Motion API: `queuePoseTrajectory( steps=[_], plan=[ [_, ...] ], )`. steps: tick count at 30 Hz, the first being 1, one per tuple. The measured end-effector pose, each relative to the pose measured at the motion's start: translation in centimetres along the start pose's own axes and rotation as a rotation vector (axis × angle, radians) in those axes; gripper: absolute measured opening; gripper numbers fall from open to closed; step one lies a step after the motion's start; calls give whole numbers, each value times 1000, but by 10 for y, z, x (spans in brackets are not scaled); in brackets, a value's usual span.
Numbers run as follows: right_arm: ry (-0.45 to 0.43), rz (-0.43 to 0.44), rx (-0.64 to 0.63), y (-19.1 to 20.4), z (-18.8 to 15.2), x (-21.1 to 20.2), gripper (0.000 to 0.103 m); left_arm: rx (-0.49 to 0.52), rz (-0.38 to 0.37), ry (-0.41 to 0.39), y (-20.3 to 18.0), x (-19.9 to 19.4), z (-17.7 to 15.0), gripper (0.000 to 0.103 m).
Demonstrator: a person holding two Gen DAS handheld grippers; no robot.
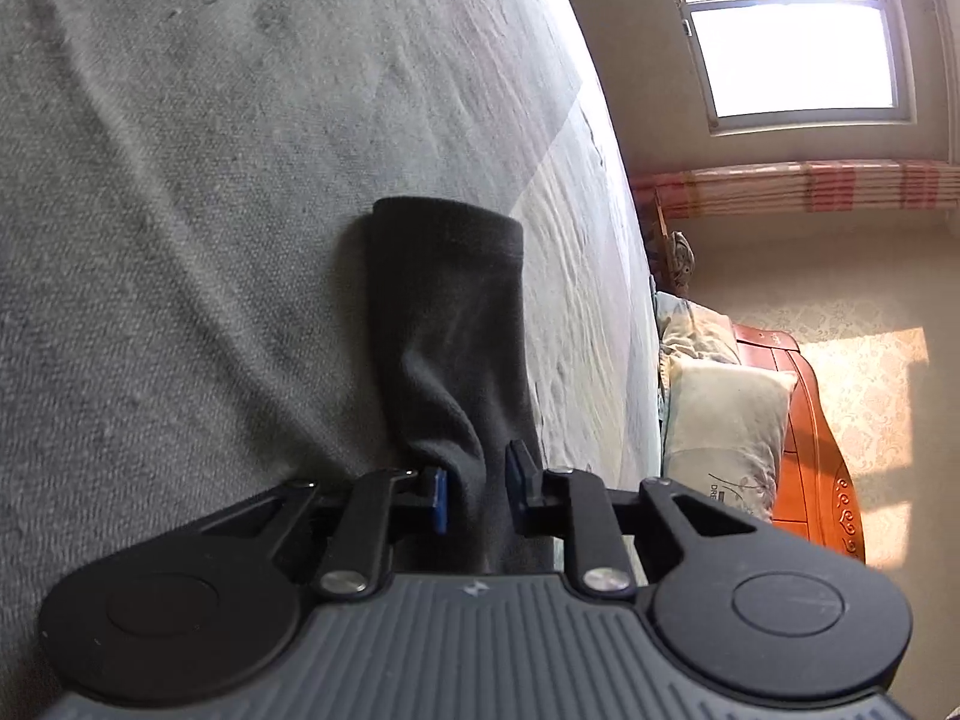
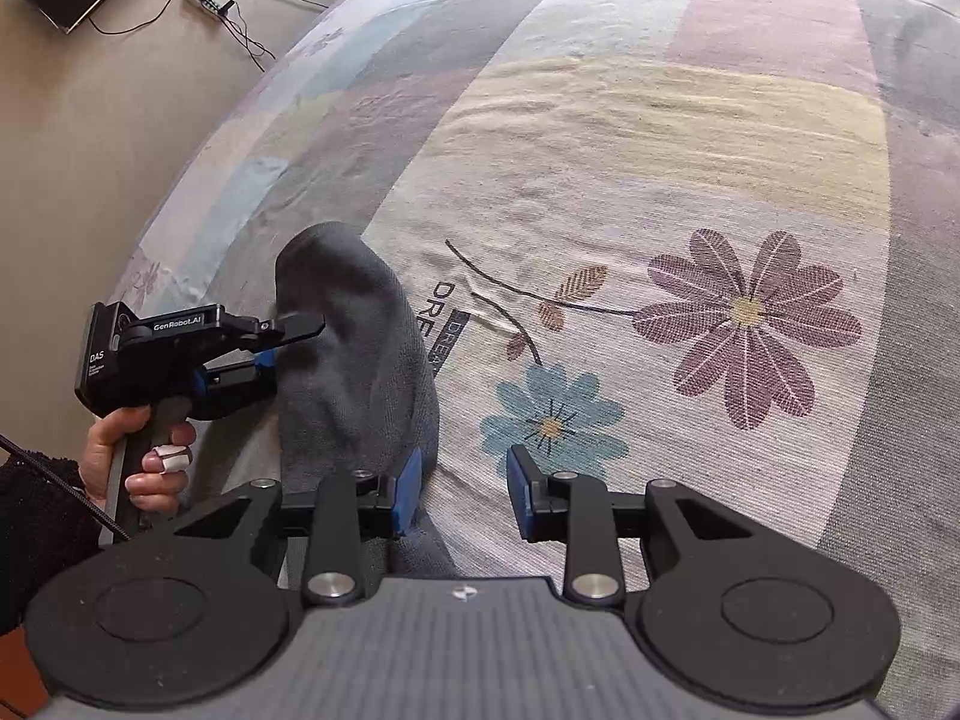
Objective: Fold clothes
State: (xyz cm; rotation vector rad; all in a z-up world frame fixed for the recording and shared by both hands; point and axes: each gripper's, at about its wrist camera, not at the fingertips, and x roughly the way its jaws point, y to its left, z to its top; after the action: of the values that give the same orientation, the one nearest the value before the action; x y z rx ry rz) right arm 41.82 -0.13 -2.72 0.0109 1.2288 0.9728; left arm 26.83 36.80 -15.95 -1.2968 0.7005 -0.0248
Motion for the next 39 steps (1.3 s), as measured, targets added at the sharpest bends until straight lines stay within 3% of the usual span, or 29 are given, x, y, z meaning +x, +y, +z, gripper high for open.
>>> queuePoseTrajectory(
  steps=[11, 21, 32, 39],
  plan=[
    [-19, -2, 3, -1, 0, -9, 46, -43, 2, 8, 3, -11, -8, 16],
    [-27, -5, 29, -9, -7, -16, 46, -38, 4, 20, -2, -15, -10, 40],
    [-43, 9, 43, -10, -8, -16, 47, 54, -28, 10, -14, 12, 5, 40],
    [-55, 21, 49, -6, -10, -20, 48, 79, -15, -2, -17, 16, -9, 39]
  ],
)
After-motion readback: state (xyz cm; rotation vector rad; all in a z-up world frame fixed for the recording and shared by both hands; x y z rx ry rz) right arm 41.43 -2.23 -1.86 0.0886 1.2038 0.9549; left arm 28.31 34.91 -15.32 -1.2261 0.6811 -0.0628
